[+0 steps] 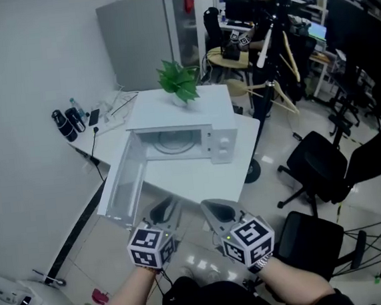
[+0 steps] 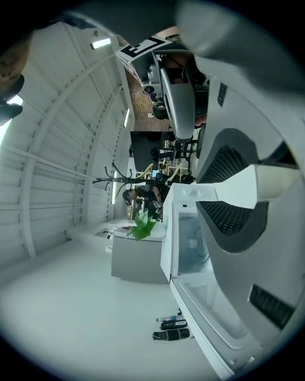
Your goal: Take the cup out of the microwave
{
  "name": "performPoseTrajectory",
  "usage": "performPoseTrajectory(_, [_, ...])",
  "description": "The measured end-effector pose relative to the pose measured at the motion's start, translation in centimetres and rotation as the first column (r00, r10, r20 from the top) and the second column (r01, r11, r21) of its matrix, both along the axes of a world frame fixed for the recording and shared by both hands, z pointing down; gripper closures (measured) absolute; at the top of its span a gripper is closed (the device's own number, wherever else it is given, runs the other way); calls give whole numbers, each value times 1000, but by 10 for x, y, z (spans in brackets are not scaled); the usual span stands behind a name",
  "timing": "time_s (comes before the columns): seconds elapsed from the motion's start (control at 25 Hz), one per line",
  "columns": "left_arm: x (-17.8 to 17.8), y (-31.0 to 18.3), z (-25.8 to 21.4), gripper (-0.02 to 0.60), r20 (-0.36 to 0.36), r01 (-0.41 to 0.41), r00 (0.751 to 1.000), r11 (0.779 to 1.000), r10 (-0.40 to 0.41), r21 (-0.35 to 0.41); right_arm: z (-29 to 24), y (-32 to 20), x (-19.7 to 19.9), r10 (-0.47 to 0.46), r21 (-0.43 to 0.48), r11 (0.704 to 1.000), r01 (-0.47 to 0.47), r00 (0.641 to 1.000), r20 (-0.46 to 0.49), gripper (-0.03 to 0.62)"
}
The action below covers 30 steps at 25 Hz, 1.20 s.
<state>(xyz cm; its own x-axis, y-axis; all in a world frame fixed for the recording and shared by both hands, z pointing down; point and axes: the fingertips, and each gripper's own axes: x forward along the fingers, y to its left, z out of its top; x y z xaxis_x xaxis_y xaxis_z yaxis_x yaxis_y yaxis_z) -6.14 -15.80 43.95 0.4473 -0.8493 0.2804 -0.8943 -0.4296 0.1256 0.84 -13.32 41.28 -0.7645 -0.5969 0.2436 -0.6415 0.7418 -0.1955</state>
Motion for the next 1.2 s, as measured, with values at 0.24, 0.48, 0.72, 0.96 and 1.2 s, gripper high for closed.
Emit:
performPoseTrajectory(0.24, [-12, -54, 22, 407, 15, 59, 998, 998, -59, -15, 11, -34, 0, 10, -17, 1000, -10, 1000, 3, 591])
performPoseTrajectory(0.48, [-27, -119, 44, 367, 41, 105, 994, 994, -104, -15, 21, -80, -6, 35, -33, 999, -35, 999, -6, 591])
performPoseTrajectory(0.72, [-40, -189, 69, 321, 74, 128, 989, 991, -126, -27, 36, -130, -22, 39, -53, 998, -40, 999, -17, 591])
performPoseTrajectory(0.96, [-54, -250, 104, 275, 91, 152, 985, 985, -145, -76, 52, -174, -36, 52, -83, 995, -53, 998, -23, 591])
performPoseTrajectory(1.2, [-66, -302, 137, 258, 116, 167, 981, 980, -154, -112, 68, -211, -46, 73, -115, 990, -77, 997, -35, 591])
